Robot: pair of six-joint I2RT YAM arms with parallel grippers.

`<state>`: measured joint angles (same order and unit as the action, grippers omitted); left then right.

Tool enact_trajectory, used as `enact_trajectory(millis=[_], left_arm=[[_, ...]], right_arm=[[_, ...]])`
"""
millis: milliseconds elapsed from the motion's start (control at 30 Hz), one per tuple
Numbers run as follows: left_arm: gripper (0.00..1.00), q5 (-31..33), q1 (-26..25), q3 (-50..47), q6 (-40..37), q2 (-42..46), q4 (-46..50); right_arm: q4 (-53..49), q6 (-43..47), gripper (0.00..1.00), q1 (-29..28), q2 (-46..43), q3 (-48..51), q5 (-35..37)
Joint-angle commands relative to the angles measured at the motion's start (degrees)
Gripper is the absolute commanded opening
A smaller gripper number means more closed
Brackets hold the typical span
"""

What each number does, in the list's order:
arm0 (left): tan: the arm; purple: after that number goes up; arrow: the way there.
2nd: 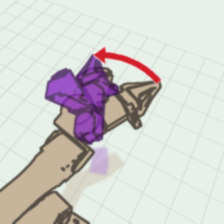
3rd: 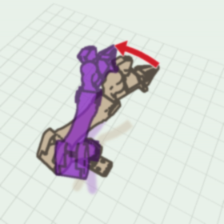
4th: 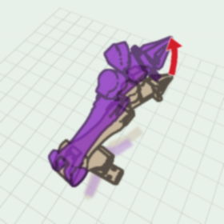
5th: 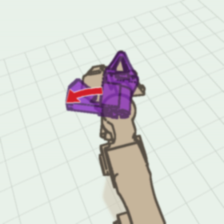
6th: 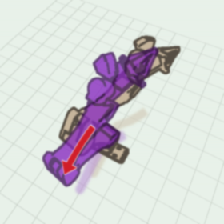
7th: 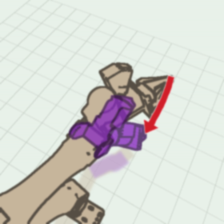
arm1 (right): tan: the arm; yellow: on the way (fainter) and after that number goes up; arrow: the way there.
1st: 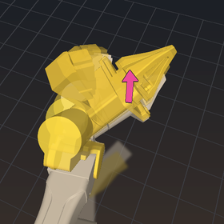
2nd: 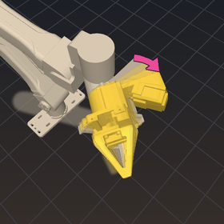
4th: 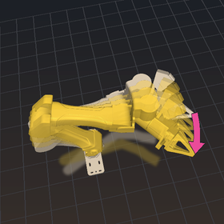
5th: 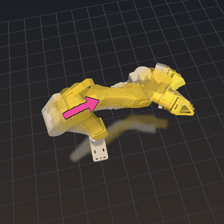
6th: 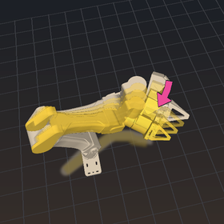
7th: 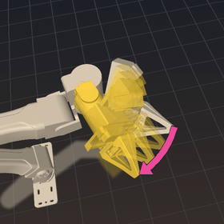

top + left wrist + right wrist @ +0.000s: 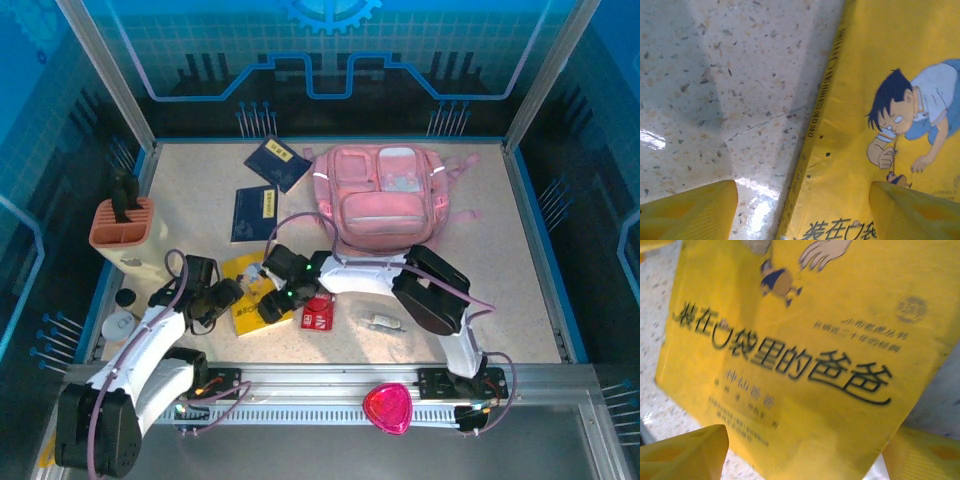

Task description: Pack the student bag

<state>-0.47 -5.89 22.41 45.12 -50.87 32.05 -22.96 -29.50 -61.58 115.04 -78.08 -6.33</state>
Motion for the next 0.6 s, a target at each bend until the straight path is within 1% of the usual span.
enact_trajectory(millis=[0,33,200,267,367,567], left_arm=[[0.68,-4.26,0.49,-1.72,-0.04,-0.18,-5.61],[0.67,-5.65,0.53,-2.02,-0.54,-0.24,-6.79],[0.64,-6.58,0.53,-1.24,-2.16,-1.15,-6.87],[0.63,-6.61,0.53,-0.59,-2.58,-1.88,-6.54],[0.63,-7.4,0.53,-0.45,-3.28,-2.8,-7.53],[0.61,-9.17,0.53,0.15,-3.71,-5.77,-8.59]], right_arm=[[2.61,-4.24,0.79,-1.34,-4.92,3.93,1.31],[4.36,-5.46,0.78,-0.6,-5.48,5.29,0.94],[6.46,-9.71,0.77,4.08,-4.49,6.02,-1.75],[4.65,-10.3,0.77,4.37,-3.28,4.08,0.62],[1.92,-10.66,0.76,4.54,-0.71,0.44,1.41],[0.86,-12.36,0.74,5.01,2.08,-2.84,4.65]])
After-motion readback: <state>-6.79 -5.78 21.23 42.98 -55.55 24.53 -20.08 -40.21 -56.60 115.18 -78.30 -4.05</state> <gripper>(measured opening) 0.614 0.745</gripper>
